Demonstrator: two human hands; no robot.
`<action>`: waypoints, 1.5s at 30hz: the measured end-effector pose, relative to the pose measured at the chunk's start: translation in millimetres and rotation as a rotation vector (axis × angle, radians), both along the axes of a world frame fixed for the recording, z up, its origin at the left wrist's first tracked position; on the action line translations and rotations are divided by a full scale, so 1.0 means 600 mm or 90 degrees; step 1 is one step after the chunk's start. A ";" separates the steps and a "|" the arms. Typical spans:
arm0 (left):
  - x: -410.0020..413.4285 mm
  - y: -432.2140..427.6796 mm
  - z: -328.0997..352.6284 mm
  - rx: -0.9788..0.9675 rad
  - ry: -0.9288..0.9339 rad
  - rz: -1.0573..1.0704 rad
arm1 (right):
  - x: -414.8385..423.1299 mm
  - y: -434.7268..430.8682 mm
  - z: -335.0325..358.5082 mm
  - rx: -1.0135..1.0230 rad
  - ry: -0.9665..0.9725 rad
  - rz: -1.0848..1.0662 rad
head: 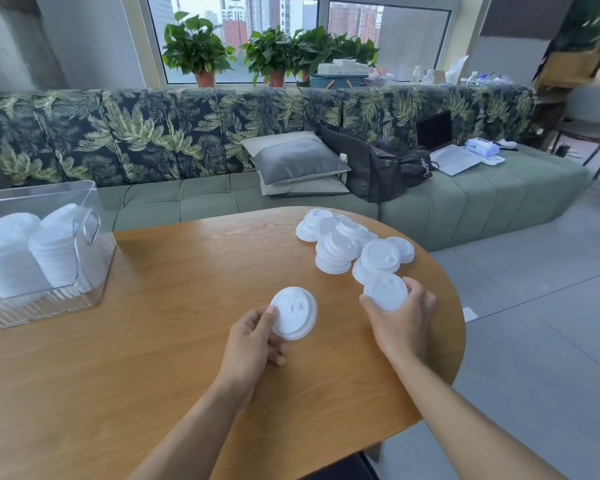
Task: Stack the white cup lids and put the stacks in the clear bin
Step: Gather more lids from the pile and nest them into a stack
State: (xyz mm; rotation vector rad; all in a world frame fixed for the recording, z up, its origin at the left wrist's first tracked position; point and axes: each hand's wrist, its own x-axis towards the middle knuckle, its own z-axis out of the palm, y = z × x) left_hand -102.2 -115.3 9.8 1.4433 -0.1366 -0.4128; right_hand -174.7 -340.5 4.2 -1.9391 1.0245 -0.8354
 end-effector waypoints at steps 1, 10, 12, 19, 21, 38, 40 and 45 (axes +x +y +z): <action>0.001 0.005 0.001 -0.006 0.009 0.001 | 0.001 0.016 0.000 0.007 -0.025 0.028; 0.020 0.104 0.012 -0.027 0.012 0.103 | 0.030 0.173 0.008 0.226 -0.071 0.311; 0.025 0.127 0.013 -0.030 0.017 0.124 | 0.041 0.199 0.008 0.290 -0.094 0.342; 0.016 0.166 0.004 -0.079 0.003 0.170 | 0.064 0.272 0.021 0.469 -0.156 0.382; 0.014 0.162 0.001 -0.063 -0.013 0.178 | 0.064 0.283 0.027 0.477 -0.146 0.388; 0.007 0.152 -0.008 -0.026 -0.055 0.159 | 0.061 0.297 0.014 0.546 -0.170 0.518; 0.006 0.153 -0.010 -0.022 -0.064 0.148 | 0.060 0.296 0.013 0.538 -0.165 0.518; 0.008 0.152 -0.012 -0.010 -0.079 0.128 | 0.059 0.294 0.014 0.530 -0.153 0.533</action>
